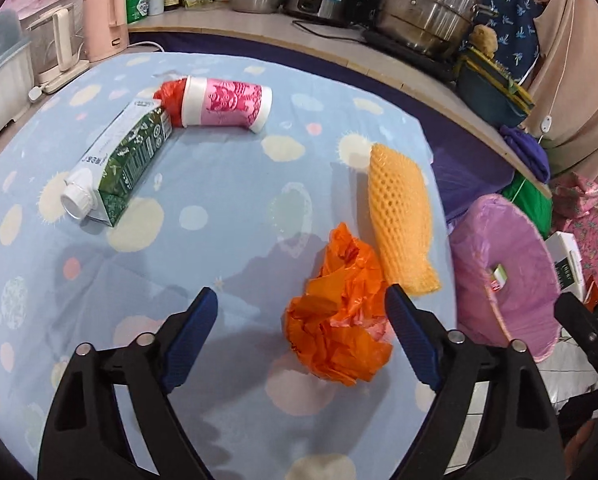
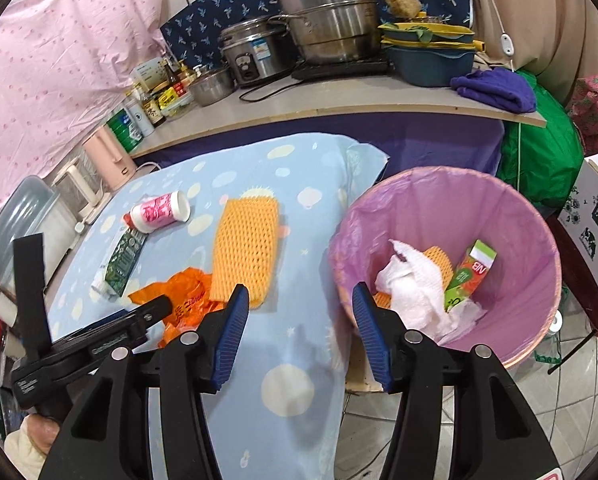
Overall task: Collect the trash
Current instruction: 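Move the left tool to the orange plastic bag and grasp it, then grasp the orange foam net with the right tool while the left tool holds the bag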
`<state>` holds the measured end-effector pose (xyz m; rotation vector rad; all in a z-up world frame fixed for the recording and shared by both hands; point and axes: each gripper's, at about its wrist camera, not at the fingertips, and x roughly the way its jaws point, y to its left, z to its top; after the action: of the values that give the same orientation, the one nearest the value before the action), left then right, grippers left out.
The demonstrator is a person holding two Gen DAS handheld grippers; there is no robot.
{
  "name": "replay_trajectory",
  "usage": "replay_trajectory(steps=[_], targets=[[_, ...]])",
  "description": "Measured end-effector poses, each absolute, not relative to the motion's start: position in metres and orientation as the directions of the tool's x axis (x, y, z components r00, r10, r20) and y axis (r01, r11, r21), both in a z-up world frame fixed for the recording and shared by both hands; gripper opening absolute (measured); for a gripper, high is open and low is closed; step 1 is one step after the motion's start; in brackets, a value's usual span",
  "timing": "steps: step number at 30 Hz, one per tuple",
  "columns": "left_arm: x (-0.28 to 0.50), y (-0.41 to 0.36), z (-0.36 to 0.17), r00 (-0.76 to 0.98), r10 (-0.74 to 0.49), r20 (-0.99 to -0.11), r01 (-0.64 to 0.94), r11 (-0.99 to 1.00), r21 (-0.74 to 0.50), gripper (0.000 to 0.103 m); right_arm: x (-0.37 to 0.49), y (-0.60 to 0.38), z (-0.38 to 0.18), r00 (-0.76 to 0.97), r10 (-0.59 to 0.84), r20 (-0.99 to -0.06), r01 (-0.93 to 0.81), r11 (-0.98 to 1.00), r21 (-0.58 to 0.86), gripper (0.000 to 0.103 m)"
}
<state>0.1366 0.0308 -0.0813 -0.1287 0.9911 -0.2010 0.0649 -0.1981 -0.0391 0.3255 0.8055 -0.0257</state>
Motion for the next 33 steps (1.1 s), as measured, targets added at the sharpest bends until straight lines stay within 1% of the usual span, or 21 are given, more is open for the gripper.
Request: replay_trajectory(steps=[1, 2, 4, 5, 6, 7, 9, 12, 15, 22, 33], targets=[[0.139, 0.028, -0.085, 0.522, -0.231, -0.821, 0.115, 0.973, -0.201, 0.069, 0.065, -0.196, -0.041, 0.691, 0.104, -0.715, 0.142, 0.951, 0.276, 0.053], [0.140, 0.027, -0.089, 0.512, -0.233, -0.827, 0.117, 0.972, -0.202, 0.067, 0.066, -0.192, -0.043, 0.687, 0.109, -0.719, 0.137, 0.951, 0.276, 0.053], [0.143, 0.026, -0.097, 0.494, -0.234, -0.837, 0.117, 0.972, -0.203, 0.058, 0.067, -0.187, -0.047, 0.678, 0.115, -0.726, 0.129, 0.954, 0.271, 0.053], [0.144, 0.026, -0.100, 0.489, -0.235, -0.840, 0.116, 0.972, -0.204, 0.056, 0.068, -0.184, -0.049, 0.673, 0.117, -0.730, 0.124, 0.955, 0.268, 0.053], [0.144, 0.025, -0.103, 0.480, -0.237, -0.844, 0.118, 0.971, -0.206, 0.049, 0.069, -0.182, -0.051, 0.669, 0.121, -0.733, 0.120, 0.956, 0.267, 0.053], [0.145, 0.025, -0.106, 0.469, -0.244, -0.849, 0.124, 0.970, -0.211, 0.039, 0.071, -0.180, -0.053, 0.666, 0.123, -0.736, 0.115, 0.957, 0.265, 0.053], [0.145, 0.025, -0.109, 0.451, -0.254, -0.855, 0.131, 0.967, -0.218, 0.027, 0.074, -0.176, -0.056, 0.659, 0.128, -0.741, 0.108, 0.959, 0.262, 0.053], [0.143, 0.026, -0.106, 0.465, -0.238, -0.853, 0.136, 0.971, -0.197, 0.022, 0.083, -0.170, -0.059, 0.654, 0.139, -0.744, 0.091, 0.961, 0.260, 0.053], [0.140, 0.033, -0.101, 0.481, -0.201, -0.853, 0.126, 0.979, -0.160, 0.021, 0.096, -0.163, -0.063, 0.645, 0.152, -0.749, 0.076, 0.962, 0.261, 0.053], [0.136, 0.073, -0.094, 0.495, -0.152, -0.855, 0.050, 0.988, -0.147, 0.021, 0.132, -0.141, -0.080, 0.620, 0.175, -0.765, 0.038, 0.967, 0.253, 0.053], [0.134, 0.105, -0.100, 0.475, -0.150, -0.867, 0.003, 0.986, -0.169, 0.021, 0.171, -0.128, -0.117, 0.568, 0.163, -0.807, 0.058, 0.970, 0.238, 0.053]])
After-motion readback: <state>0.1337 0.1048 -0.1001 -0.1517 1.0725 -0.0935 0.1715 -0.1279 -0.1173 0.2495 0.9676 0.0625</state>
